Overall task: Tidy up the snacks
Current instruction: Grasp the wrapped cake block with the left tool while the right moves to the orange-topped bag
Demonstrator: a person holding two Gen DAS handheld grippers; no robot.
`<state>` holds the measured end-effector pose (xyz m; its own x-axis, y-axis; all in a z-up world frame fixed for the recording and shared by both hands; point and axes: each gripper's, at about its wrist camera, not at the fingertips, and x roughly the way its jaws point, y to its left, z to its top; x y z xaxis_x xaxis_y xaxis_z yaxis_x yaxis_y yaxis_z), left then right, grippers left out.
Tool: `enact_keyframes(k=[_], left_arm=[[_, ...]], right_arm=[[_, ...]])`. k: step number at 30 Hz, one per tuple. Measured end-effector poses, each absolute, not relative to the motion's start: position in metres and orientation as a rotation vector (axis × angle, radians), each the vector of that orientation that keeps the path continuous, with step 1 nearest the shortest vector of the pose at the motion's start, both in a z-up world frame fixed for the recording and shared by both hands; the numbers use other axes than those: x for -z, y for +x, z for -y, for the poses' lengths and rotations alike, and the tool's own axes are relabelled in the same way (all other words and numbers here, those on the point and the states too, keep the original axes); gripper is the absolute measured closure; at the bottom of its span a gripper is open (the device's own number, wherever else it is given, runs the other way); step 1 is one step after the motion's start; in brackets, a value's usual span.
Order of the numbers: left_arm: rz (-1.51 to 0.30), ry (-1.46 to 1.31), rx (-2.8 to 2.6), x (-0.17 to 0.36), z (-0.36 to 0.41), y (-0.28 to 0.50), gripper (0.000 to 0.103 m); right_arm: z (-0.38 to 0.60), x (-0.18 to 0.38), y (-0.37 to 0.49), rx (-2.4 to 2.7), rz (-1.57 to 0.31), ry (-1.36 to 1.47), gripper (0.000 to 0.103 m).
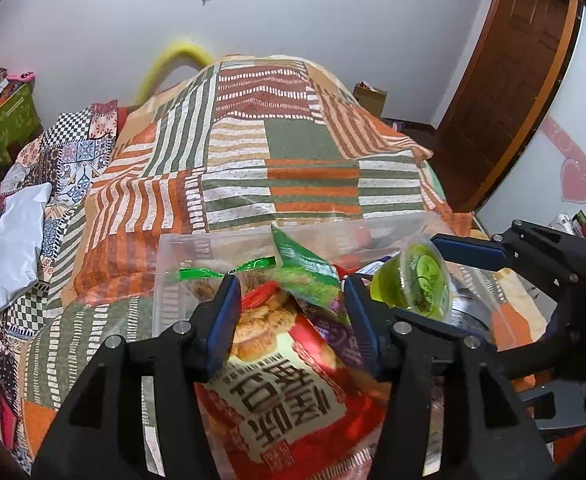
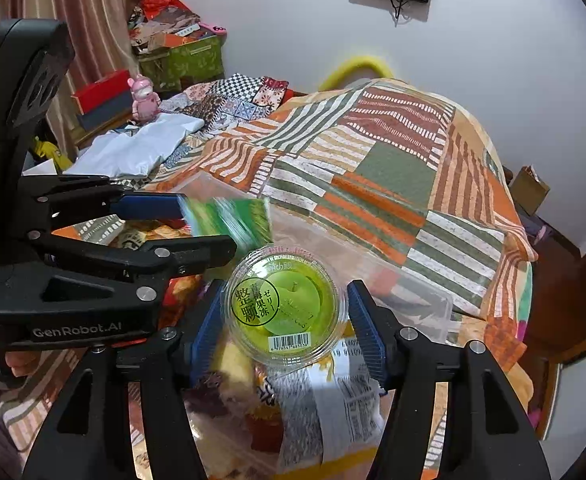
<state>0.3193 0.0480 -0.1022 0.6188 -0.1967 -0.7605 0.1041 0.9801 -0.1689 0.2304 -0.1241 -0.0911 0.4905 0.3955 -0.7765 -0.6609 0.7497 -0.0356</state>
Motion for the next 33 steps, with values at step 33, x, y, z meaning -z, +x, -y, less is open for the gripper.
enact_keyframes(k=[33], left_arm=[[-0.919, -0.052, 0.207, 0.130, 0.022, 0.199, 0.030]], right_arm=[[0.236, 0.095, 0.122, -0.537, -0.742, -0.155, 0.033]])
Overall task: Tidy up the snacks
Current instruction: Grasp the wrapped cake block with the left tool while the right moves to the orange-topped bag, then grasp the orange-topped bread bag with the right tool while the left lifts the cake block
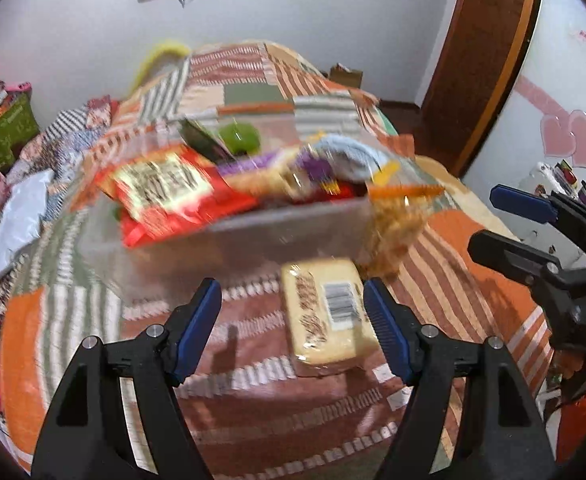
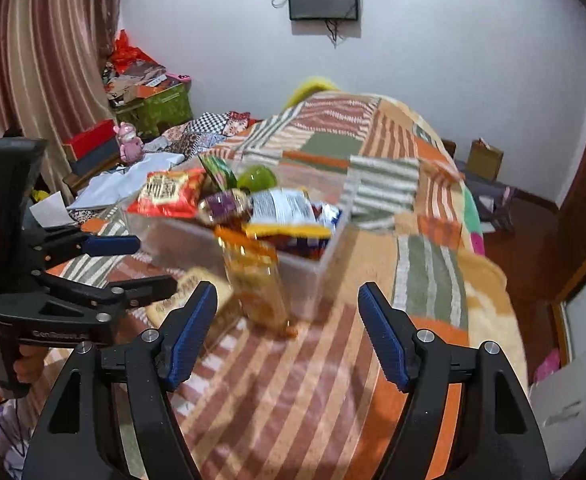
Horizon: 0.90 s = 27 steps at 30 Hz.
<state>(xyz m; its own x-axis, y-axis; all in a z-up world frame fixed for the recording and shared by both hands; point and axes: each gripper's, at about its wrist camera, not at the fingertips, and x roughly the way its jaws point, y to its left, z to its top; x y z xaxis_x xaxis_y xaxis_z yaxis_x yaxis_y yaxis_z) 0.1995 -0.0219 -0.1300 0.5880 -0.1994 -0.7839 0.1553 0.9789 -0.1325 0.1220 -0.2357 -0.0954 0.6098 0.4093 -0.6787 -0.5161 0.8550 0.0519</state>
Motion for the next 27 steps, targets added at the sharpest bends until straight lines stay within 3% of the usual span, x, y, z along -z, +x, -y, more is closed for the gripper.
enact_keyframes(k=[8, 10, 18, 27], left_arm=[[-0.997, -0.084, 0.281, 0.164, 0.042, 0.213, 0.030], [-1.004, -0.089, 0.285, 0.168, 0.043, 0.214, 0.039], [-0.966, -0.133, 0.292, 0.168, 0.025, 0.207, 0.048], [-0.935, -0.137, 0.230, 0.166, 0.004, 0.191, 0.049]], right_arm=[[0.239, 0.117, 0.121, -0.524, -0.785, -0.127, 0.033], [0.238, 0.123, 0.127, -0.521, -0.796, -0.115, 0.033], [0.222, 0.135, 0.140, -0.559, -0.836, -0.078, 0.033], [0.206, 0.148, 0.154, -0.528, -0.871, -0.073, 0.036]])
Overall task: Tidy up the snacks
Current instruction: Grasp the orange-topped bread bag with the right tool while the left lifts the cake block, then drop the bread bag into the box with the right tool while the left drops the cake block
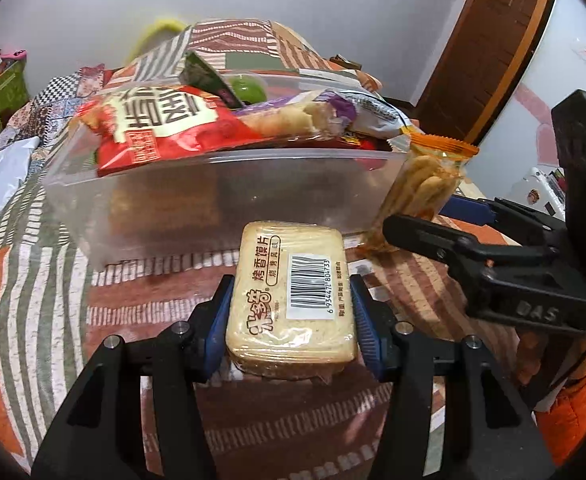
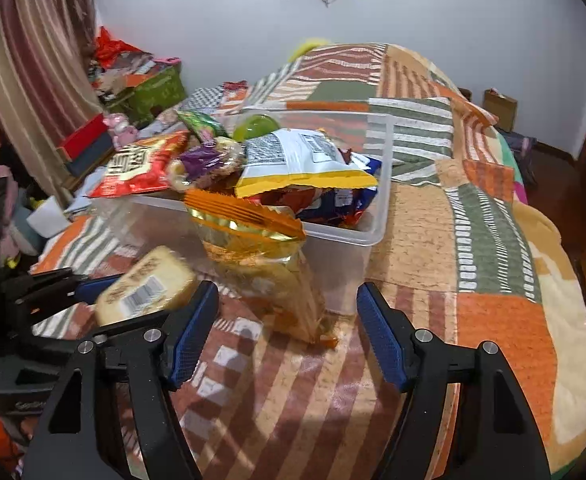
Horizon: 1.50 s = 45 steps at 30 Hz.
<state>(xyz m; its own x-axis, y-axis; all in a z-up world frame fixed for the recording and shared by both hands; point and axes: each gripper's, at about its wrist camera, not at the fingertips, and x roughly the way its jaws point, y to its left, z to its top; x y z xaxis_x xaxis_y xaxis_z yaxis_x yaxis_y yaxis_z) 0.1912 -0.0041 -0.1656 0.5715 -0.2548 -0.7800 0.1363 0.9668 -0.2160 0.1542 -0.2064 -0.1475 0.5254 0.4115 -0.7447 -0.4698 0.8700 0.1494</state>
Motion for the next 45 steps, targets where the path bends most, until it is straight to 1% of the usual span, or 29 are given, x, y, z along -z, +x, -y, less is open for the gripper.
enact_keyframes(k=[2, 3, 5, 7, 8, 17, 28, 39, 45], left_arm=[[-0.928, -0.132, 0.218, 0.164, 0.003, 0.189, 0.049], [-0.925, -0.130, 0.214, 0.164, 0.001, 0.187, 0.049], [-0.918, -0.132, 0.207, 0.162, 0.001, 0.184, 0.049], [-0.915, -0.139, 0.204, 0.159, 0.001, 0.185, 0.049], [-0.912, -0.140, 0.203, 0.158, 0.000, 0.184, 0.049], [-0.855, -0.128, 0.199, 0.136, 0.001, 0.170, 0.049], [-0.782, -0.117, 0.180, 0.102, -0.006, 0.161, 0.050], [-0.691, -0.093, 0.174, 0.046, -0.014, 0.173, 0.050], [-0.676, -0.101, 0.173, 0.026, -0.016, 0.200, 0.050]], right_arm=[[0.207, 0.147, 0.154, -0.513, -0.860, -0.078, 0.045], [0.209, 0.147, 0.154, -0.508, -0.859, -0.080, 0.047], [0.216, 0.145, 0.154, -0.507, -0.862, -0.063, 0.060], [0.222, 0.145, 0.156, -0.507, -0.867, -0.051, 0.069], [0.224, 0.144, 0.156, -0.517, -0.871, -0.037, 0.071], [0.233, 0.132, 0.138, -0.540, -0.835, -0.029, 0.071], [0.230, 0.086, 0.120, -0.576, -0.709, -0.047, 0.071], [0.219, 0.062, 0.136, -0.592, -0.642, -0.052, 0.071], [0.210, 0.055, 0.153, -0.583, -0.629, -0.052, 0.071]])
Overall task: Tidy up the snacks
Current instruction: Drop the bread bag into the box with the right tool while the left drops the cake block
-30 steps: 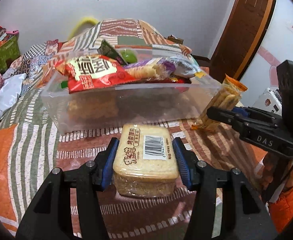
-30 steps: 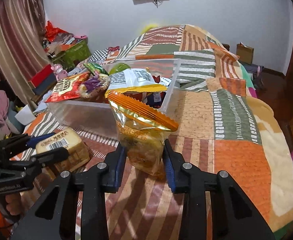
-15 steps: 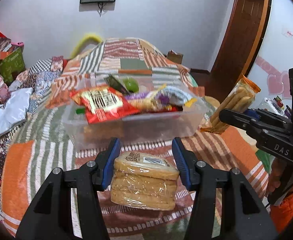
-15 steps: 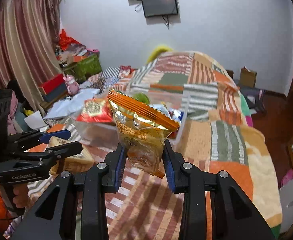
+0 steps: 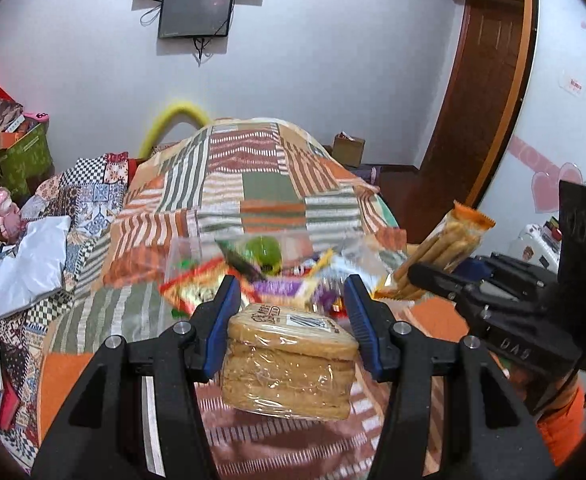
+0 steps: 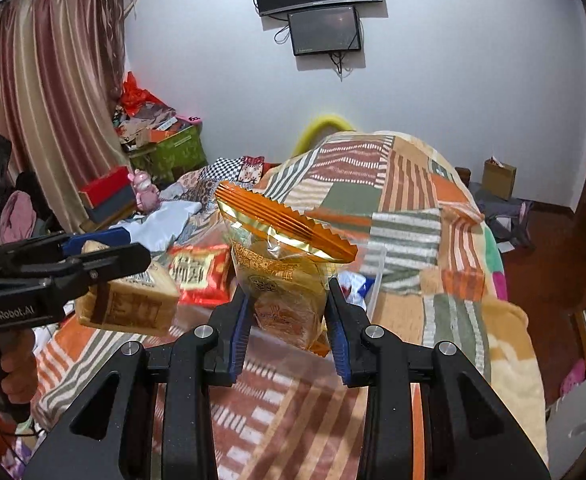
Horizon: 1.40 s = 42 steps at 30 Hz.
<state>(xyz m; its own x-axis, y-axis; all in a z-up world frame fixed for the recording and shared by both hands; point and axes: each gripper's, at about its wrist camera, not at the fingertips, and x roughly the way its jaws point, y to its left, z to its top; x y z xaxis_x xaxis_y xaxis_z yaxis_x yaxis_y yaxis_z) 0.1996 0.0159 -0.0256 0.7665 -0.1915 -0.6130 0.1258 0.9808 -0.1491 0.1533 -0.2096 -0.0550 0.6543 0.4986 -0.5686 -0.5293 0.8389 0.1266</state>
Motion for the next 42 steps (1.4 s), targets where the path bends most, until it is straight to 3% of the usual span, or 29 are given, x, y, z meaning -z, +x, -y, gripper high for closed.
enact_keyframes(k=[6, 16, 27, 29, 33, 36, 40, 42], left_arm=[[-0.672, -0.116, 0.158, 0.021, -0.016, 0.237, 0.050], [-0.729, -0.141, 0.102, 0.063, -0.027, 0.288, 0.050], [-0.718, -0.068, 0.108, 0.081, -0.025, 0.281, 0.050], [-0.748, -0.071, 0.098, 0.090, -0.028, 0.281, 0.057], [-0.760, -0.115, 0.121, 0.095, -0.035, 0.281, 0.057], [-0.762, -0.115, 0.122, 0.095, -0.035, 0.279, 0.057], [-0.756, -0.119, 0.131, 0.087, -0.035, 0.273, 0.055], [-0.742, -0.115, 0.135, 0.078, -0.034, 0.265, 0.055]], right_arm=[[0.196, 0.053, 0.179, -0.577, -0.625, -0.067, 0.071], [0.165, 0.074, 0.212, -0.581, -0.676, -0.115, 0.071], [0.141, 0.101, 0.223, -0.580, -0.722, -0.208, 0.071], [0.140, 0.106, 0.224, -0.583, -0.738, -0.220, 0.071], [0.142, 0.111, 0.224, -0.593, -0.763, -0.215, 0.070], [0.145, 0.109, 0.224, -0.596, -0.775, -0.212, 0.069], [0.152, 0.104, 0.219, -0.595, -0.781, -0.193, 0.057], [0.157, 0.096, 0.211, -0.589, -0.759, -0.190, 0.056]])
